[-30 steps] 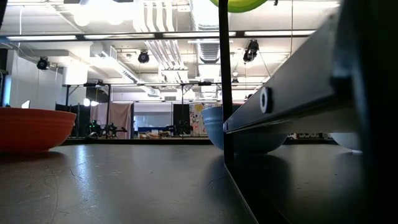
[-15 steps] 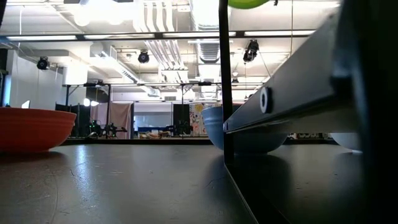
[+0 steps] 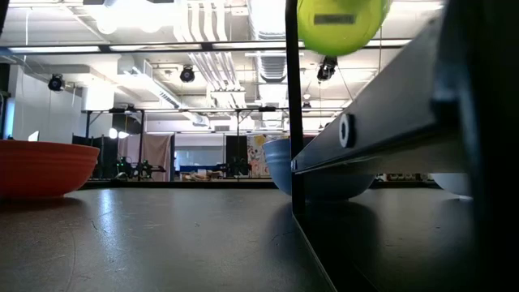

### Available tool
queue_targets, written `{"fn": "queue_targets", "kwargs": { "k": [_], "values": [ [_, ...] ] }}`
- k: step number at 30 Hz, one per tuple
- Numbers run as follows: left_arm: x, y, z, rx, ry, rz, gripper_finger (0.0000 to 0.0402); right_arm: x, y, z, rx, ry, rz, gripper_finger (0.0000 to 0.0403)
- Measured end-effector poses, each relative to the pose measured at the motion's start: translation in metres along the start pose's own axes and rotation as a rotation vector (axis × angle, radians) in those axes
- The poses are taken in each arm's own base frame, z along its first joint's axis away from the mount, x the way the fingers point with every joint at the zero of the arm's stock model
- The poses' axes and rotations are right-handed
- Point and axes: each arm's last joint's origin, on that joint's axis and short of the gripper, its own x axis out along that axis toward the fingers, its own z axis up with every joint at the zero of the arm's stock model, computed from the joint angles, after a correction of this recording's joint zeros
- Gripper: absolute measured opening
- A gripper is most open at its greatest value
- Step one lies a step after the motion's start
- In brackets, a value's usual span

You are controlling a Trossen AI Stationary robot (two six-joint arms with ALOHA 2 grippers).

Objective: Place and stack bowls onto a shelf

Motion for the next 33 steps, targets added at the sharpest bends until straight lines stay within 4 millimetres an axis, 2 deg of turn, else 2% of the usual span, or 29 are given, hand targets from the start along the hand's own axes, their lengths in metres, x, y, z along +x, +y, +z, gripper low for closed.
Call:
{"fn": "queue_targets", "kwargs": {
  "k": [4,9,15,18,22,33],
  "values": [
    [0.000,0.005,0.004,-0.005,-0.011,0.095,0.0192,-0.001,-0.007,0.000,0.186,-0.008,-0.053,0.0008],
    [-0.001,0.010,0.002,-0.041,0.071,0.242,0.0192,-0.004,-0.010,-0.005,0.419,0.021,-0.121,0.0008],
    [-0.005,0.016,-0.006,-0.247,0.226,0.536,0.0192,-0.016,-0.004,-0.021,0.620,0.143,-0.163,0.0008],
    [-0.007,0.017,-0.014,-0.370,0.285,0.628,0.0192,-0.021,0.008,-0.024,0.684,0.164,-0.147,0.0008],
    [-0.007,0.013,-0.022,-0.463,0.345,0.624,0.0192,-0.023,0.030,-0.027,0.766,0.177,-0.116,0.0008],
    [-0.007,0.008,-0.031,-0.516,0.397,0.617,0.0192,-0.020,0.109,-0.046,0.960,0.305,-0.027,0.0008]
  ]
}}
